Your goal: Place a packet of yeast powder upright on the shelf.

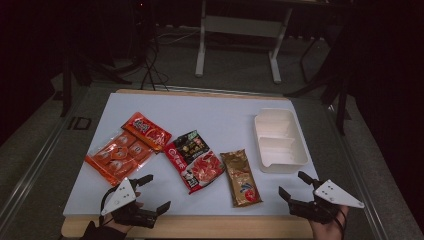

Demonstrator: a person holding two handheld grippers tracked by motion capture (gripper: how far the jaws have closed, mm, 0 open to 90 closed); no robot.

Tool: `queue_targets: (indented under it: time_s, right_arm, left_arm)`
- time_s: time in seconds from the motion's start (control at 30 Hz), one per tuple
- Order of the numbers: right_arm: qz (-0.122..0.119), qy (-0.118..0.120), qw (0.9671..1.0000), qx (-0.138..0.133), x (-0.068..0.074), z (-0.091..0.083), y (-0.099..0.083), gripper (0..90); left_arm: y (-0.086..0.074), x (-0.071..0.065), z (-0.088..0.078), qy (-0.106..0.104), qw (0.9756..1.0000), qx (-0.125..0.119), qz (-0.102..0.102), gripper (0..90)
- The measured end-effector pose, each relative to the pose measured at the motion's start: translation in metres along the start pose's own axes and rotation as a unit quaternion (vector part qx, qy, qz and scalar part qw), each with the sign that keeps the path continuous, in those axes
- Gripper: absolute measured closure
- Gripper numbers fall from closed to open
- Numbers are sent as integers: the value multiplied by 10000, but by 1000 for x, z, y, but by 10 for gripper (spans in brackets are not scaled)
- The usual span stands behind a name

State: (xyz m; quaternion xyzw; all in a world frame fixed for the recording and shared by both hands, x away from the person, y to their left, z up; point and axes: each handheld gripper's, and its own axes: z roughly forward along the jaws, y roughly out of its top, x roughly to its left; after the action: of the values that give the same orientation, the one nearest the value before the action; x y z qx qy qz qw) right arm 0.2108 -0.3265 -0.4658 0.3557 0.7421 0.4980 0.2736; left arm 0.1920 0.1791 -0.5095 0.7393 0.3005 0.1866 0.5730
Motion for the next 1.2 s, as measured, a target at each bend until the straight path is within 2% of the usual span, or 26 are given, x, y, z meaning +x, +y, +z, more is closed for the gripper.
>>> queue_targets:
  time_s: [0.2,0.23,0.37,0.5,0.6,0.67,0.8,0.9,0.97,1.07,1.2]
  right_arm:
    - [87,4,9998,161,2,-2,0,119]
    - [91,68,9997,198,2,-2,0,117]
    - [-2,108,9995,300,5,-2,-1,116]
    - [-26,332,9989,339,11,-1,1,134]
    - [-122,334,9988,328,16,0,5,135]
    - [-21,404,9988,279,19,-1,10,141]
    - [-89,438,9990,-46,20,-3,24,165]
    - [-83,427,9991,26,21,-4,36,164]
    - [-138,327,9994,0,21,-5,43,159]
    - [-30,427,9990,-87,19,-5,54,139]
    - [-43,389,9992,-77,17,-2,69,132]
  left_arm:
    - [2,2,3,10,10000,-61,-74,20]
    - [3,2,4,3,10000,-68,-63,21]
    - [3,1,8,-44,9999,-70,-62,20]
    - [2,1,10,-84,10000,-15,-48,21]
    - [3,0,8,-79,9999,-78,-73,21]
    - [2,-1,8,-89,9999,-63,-79,21]
    - [1,-2,8,-67,9999,-23,-72,21]
    - [1,-2,7,-48,9999,-48,-101,21]
    - [1,-2,8,-45,9999,-37,-86,21]
    - [1,-2,10,-57,9999,-32,-115,21]
    - [1,-2,10,-86,9998,-21,-162,20]
